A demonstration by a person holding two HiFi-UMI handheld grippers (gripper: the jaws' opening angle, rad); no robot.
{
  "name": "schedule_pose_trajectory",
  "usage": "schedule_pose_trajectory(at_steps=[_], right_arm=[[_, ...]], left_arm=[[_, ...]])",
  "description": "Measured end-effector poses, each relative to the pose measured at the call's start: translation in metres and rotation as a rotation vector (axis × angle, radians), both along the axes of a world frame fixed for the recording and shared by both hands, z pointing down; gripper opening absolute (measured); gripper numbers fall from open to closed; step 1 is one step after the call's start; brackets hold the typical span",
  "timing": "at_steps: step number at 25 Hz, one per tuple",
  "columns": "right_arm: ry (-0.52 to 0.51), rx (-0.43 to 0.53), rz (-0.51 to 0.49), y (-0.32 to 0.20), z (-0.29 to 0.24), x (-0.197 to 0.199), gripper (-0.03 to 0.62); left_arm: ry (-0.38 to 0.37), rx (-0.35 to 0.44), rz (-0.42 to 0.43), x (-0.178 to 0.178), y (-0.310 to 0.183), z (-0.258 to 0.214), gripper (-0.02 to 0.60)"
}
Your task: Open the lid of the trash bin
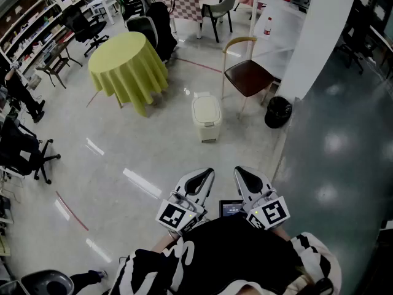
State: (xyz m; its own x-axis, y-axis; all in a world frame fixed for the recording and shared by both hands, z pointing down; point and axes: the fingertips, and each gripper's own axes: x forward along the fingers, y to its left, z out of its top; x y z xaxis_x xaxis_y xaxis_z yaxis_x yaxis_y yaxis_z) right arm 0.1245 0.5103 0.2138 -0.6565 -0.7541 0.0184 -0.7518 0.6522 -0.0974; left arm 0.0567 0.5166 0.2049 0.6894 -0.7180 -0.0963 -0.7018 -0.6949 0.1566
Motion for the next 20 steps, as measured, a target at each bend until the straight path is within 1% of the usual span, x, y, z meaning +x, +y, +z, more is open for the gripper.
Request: schedule_pose_trajectory(at_steps=[5, 11, 20], right_arm=[[-0.004, -0.001, 0.001, 0.002, 0.004, -0.001, 0.003], [-0.005, 0.008, 0.005, 0.001, -0.003, -0.004, 0.003], [-0.011, -0.006, 0.021, 0.000, -0.001, -0.011, 0.003]], left_arm=[[0.005, 0.001, 0.002, 0.000, 0.002, 0.004, 0.008], [0.009, 0.002, 0.002, -0.005, 0.000, -0.003, 0.008], [0.013, 0.002, 0.015, -0.011, 0.000, -0.004, 0.008]])
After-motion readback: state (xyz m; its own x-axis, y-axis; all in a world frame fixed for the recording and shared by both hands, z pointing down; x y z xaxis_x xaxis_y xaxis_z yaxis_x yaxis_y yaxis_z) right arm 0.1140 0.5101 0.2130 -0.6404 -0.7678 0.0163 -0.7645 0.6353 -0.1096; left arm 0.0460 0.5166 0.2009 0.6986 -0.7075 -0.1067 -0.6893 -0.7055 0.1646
